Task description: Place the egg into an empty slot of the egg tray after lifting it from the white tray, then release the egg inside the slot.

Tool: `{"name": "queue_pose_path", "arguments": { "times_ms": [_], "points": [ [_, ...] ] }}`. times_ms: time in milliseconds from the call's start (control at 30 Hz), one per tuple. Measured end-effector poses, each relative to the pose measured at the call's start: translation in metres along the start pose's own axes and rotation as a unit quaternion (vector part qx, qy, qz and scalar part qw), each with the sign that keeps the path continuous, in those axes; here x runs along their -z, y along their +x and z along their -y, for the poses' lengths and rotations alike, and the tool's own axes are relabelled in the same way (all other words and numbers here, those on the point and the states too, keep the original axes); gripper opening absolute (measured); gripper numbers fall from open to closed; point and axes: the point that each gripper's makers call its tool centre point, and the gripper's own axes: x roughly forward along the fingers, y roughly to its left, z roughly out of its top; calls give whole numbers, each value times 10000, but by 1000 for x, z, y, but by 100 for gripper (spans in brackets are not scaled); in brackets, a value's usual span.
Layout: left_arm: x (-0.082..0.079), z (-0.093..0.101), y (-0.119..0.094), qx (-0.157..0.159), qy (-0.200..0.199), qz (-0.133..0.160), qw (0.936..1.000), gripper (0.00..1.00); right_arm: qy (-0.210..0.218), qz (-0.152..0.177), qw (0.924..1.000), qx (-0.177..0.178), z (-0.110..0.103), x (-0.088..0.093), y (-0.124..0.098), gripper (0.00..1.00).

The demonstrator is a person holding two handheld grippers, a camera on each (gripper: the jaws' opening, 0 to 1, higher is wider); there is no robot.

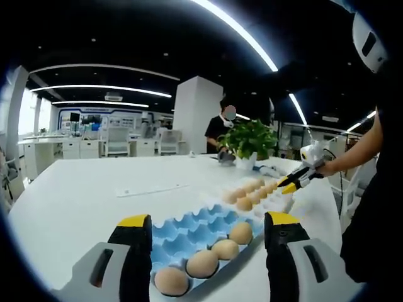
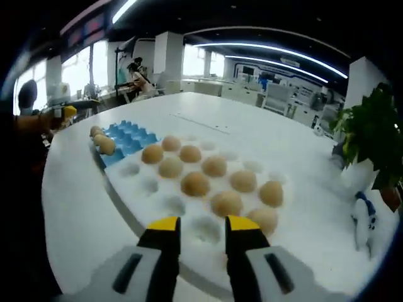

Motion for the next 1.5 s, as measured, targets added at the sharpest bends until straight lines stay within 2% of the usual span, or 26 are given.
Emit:
{"name": "queue_pose_path", "arguments": {
  "times_ms": [167,533,567,600,633,767,867,900,933,1167,1500],
  "points": [
    [-1,2,1,30,11,5,10000,73,192,-34,9994,289,21,12,-7,28],
    [-1,3,1,27,12,-24,10000,72,548,-119,9975,434,31,31,-2,28],
    [0,2,1,27,13,-35,10000,71,999,-18,9940,435,32,30,-2,28],
    [1,2,1,23,7,-46,10000,71,1219,-38,9916,438,33,32,-2,27],
    [1,1,0,8,4,-49,10000,71,984,9,9941,456,36,32,-3,26],
    [2,-1,-1,-18,-6,-59,10000,70,963,51,9944,440,34,31,-2,25],
    [4,-1,-1,-9,-28,-72,10000,69,1062,-66,9925,608,34,28,-2,24],
    [3,-1,-1,-12,-15,-67,10000,70,903,-77,9938,639,33,27,-3,24],
    [3,-2,-1,-9,-5,-68,10000,70,686,-39,9953,685,34,23,-5,24],
    [4,-7,-3,-68,-24,-44,10000,70,753,173,9947,672,27,4,-21,24],
    [5,-5,-2,-30,-46,-41,10000,69,753,299,9960,377,1,-16,-18,24]
  ]
}}
